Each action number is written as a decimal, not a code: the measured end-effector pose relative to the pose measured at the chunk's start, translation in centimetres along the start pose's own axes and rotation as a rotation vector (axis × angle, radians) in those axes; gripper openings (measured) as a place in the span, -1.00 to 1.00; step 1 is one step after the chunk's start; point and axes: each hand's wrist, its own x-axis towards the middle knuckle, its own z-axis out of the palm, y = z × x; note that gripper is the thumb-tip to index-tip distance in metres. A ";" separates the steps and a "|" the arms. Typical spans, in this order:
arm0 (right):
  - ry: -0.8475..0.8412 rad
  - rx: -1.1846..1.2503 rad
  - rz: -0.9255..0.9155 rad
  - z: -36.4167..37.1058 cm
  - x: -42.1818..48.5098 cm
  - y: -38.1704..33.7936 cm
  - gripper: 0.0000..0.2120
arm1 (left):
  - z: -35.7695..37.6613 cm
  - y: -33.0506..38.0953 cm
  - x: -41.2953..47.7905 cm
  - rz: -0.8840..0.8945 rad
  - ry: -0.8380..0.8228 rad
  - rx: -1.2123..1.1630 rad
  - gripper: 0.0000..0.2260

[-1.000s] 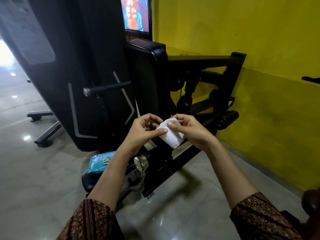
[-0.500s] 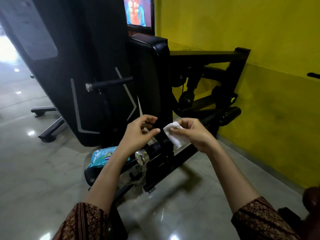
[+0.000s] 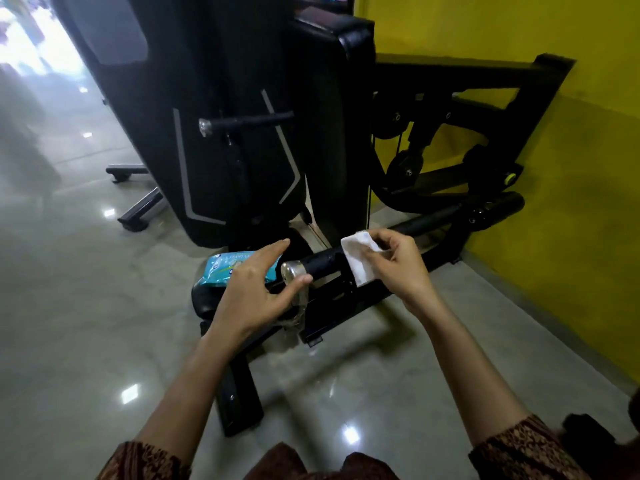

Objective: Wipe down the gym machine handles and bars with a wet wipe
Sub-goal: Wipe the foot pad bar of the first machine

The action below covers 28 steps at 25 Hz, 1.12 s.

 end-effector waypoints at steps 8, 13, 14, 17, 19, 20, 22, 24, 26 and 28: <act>0.177 -0.185 -0.281 1.4 0.6 0.4 -0.81 | 1.0 -0.7 -0.8 -0.114 0.105 -0.091 -0.57; 0.182 -0.556 -0.606 4.7 0.1 1.7 -0.60 | 1.6 -1.9 -0.3 -0.057 0.094 -0.081 -0.59; 0.081 -0.646 -0.626 5.8 -0.4 2.3 -0.55 | 1.7 -2.1 -0.1 -0.027 0.093 -0.067 -0.59; -0.126 -0.811 -0.657 6.7 -1.3 4.1 -0.45 | 2.5 -2.8 0.0 0.102 0.107 0.006 -0.61; -0.114 -0.799 -0.654 5.5 -0.5 5.0 -0.43 | 3.1 -3.2 -0.1 0.201 0.132 0.050 -0.66; -0.069 -0.796 -0.628 4.8 -0.2 5.3 -0.43 | 3.5 -3.4 -0.2 0.256 0.142 0.069 -0.69; 0.075 -0.777 -0.553 3.9 0.4 5.8 -0.42 | 4.1 -3.6 -0.3 0.371 0.141 0.108 -0.74; 0.156 -0.722 -0.543 4.5 0.2 5.6 -0.41 | 4.7 -3.5 -0.7 0.438 0.145 0.160 -0.76; 0.073 -0.727 -0.677 5.8 -0.5 5.6 -0.51 | 4.8 -3.5 -1.1 0.458 0.146 0.221 -0.77; -0.055 -0.758 -0.827 5.4 -0.4 6.2 -0.50 | 5.1 -3.4 -1.2 0.464 0.152 0.297 -0.78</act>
